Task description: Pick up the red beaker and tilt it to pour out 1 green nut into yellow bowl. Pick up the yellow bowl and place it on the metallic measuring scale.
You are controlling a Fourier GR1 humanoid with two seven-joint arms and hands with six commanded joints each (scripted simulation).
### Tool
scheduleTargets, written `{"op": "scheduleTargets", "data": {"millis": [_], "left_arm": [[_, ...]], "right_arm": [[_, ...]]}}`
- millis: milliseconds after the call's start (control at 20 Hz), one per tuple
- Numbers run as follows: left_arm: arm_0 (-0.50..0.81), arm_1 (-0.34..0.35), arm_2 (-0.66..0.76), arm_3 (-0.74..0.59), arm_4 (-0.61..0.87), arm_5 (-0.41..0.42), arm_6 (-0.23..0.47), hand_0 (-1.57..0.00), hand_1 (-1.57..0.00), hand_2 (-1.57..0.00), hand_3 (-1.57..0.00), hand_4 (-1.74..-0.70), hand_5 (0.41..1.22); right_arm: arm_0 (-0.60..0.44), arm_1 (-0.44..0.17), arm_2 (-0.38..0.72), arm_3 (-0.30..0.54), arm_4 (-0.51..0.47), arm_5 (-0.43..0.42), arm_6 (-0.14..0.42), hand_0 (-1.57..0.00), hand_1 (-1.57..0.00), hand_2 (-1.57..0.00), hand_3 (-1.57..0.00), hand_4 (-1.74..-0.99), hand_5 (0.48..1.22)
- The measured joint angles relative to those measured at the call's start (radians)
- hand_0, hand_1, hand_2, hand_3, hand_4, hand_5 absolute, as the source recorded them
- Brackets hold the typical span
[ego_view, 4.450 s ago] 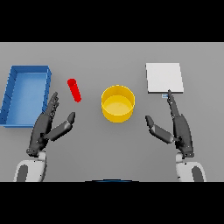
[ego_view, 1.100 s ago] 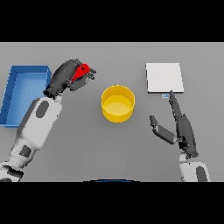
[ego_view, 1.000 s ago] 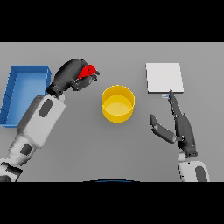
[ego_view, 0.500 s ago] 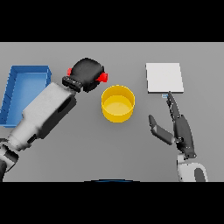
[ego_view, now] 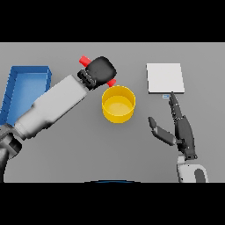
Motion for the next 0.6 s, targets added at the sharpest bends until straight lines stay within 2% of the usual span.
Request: {"op": "scheduleTargets", "data": {"millis": [50,200,400,600], "left_arm": [[-0.009,0.002,-0.020,-0.004,-0.018,-0.011,-0.009,-1.57,-1.57,-1.57,-1.51,-1.73,1.220],[-0.051,0.006,-0.085,0.013,-0.085,-0.012,-0.050,-1.57,-1.57,-1.57,-1.54,-1.74,1.221],[-0.102,0.004,-0.167,0.036,-0.168,-0.008,-0.098,-1.57,-1.57,-1.57,-1.56,-1.74,1.221],[-0.135,-0.015,-0.239,0.065,-0.244,0.014,-0.114,-1.57,-1.57,-1.57,-1.57,-1.73,1.221]], "right_arm": [[-0.015,-0.004,-0.003,0.001,0.006,-0.006,0.016,0.00,0.00,0.00,0.00,-1.205,0.584],[0.008,0.005,0.006,-0.005,0.016,-0.012,-0.006,0.00,0.00,0.00,0.00,-1.173,0.572],[-0.009,0.002,-0.002,-0.003,0.006,-0.010,-0.001,0.00,0.00,0.00,0.00,-1.147,0.566],[-0.024,0.004,-0.006,0.010,0.010,-0.018,0.006,0.00,0.00,0.00,0.00,-1.132,0.573]]}}
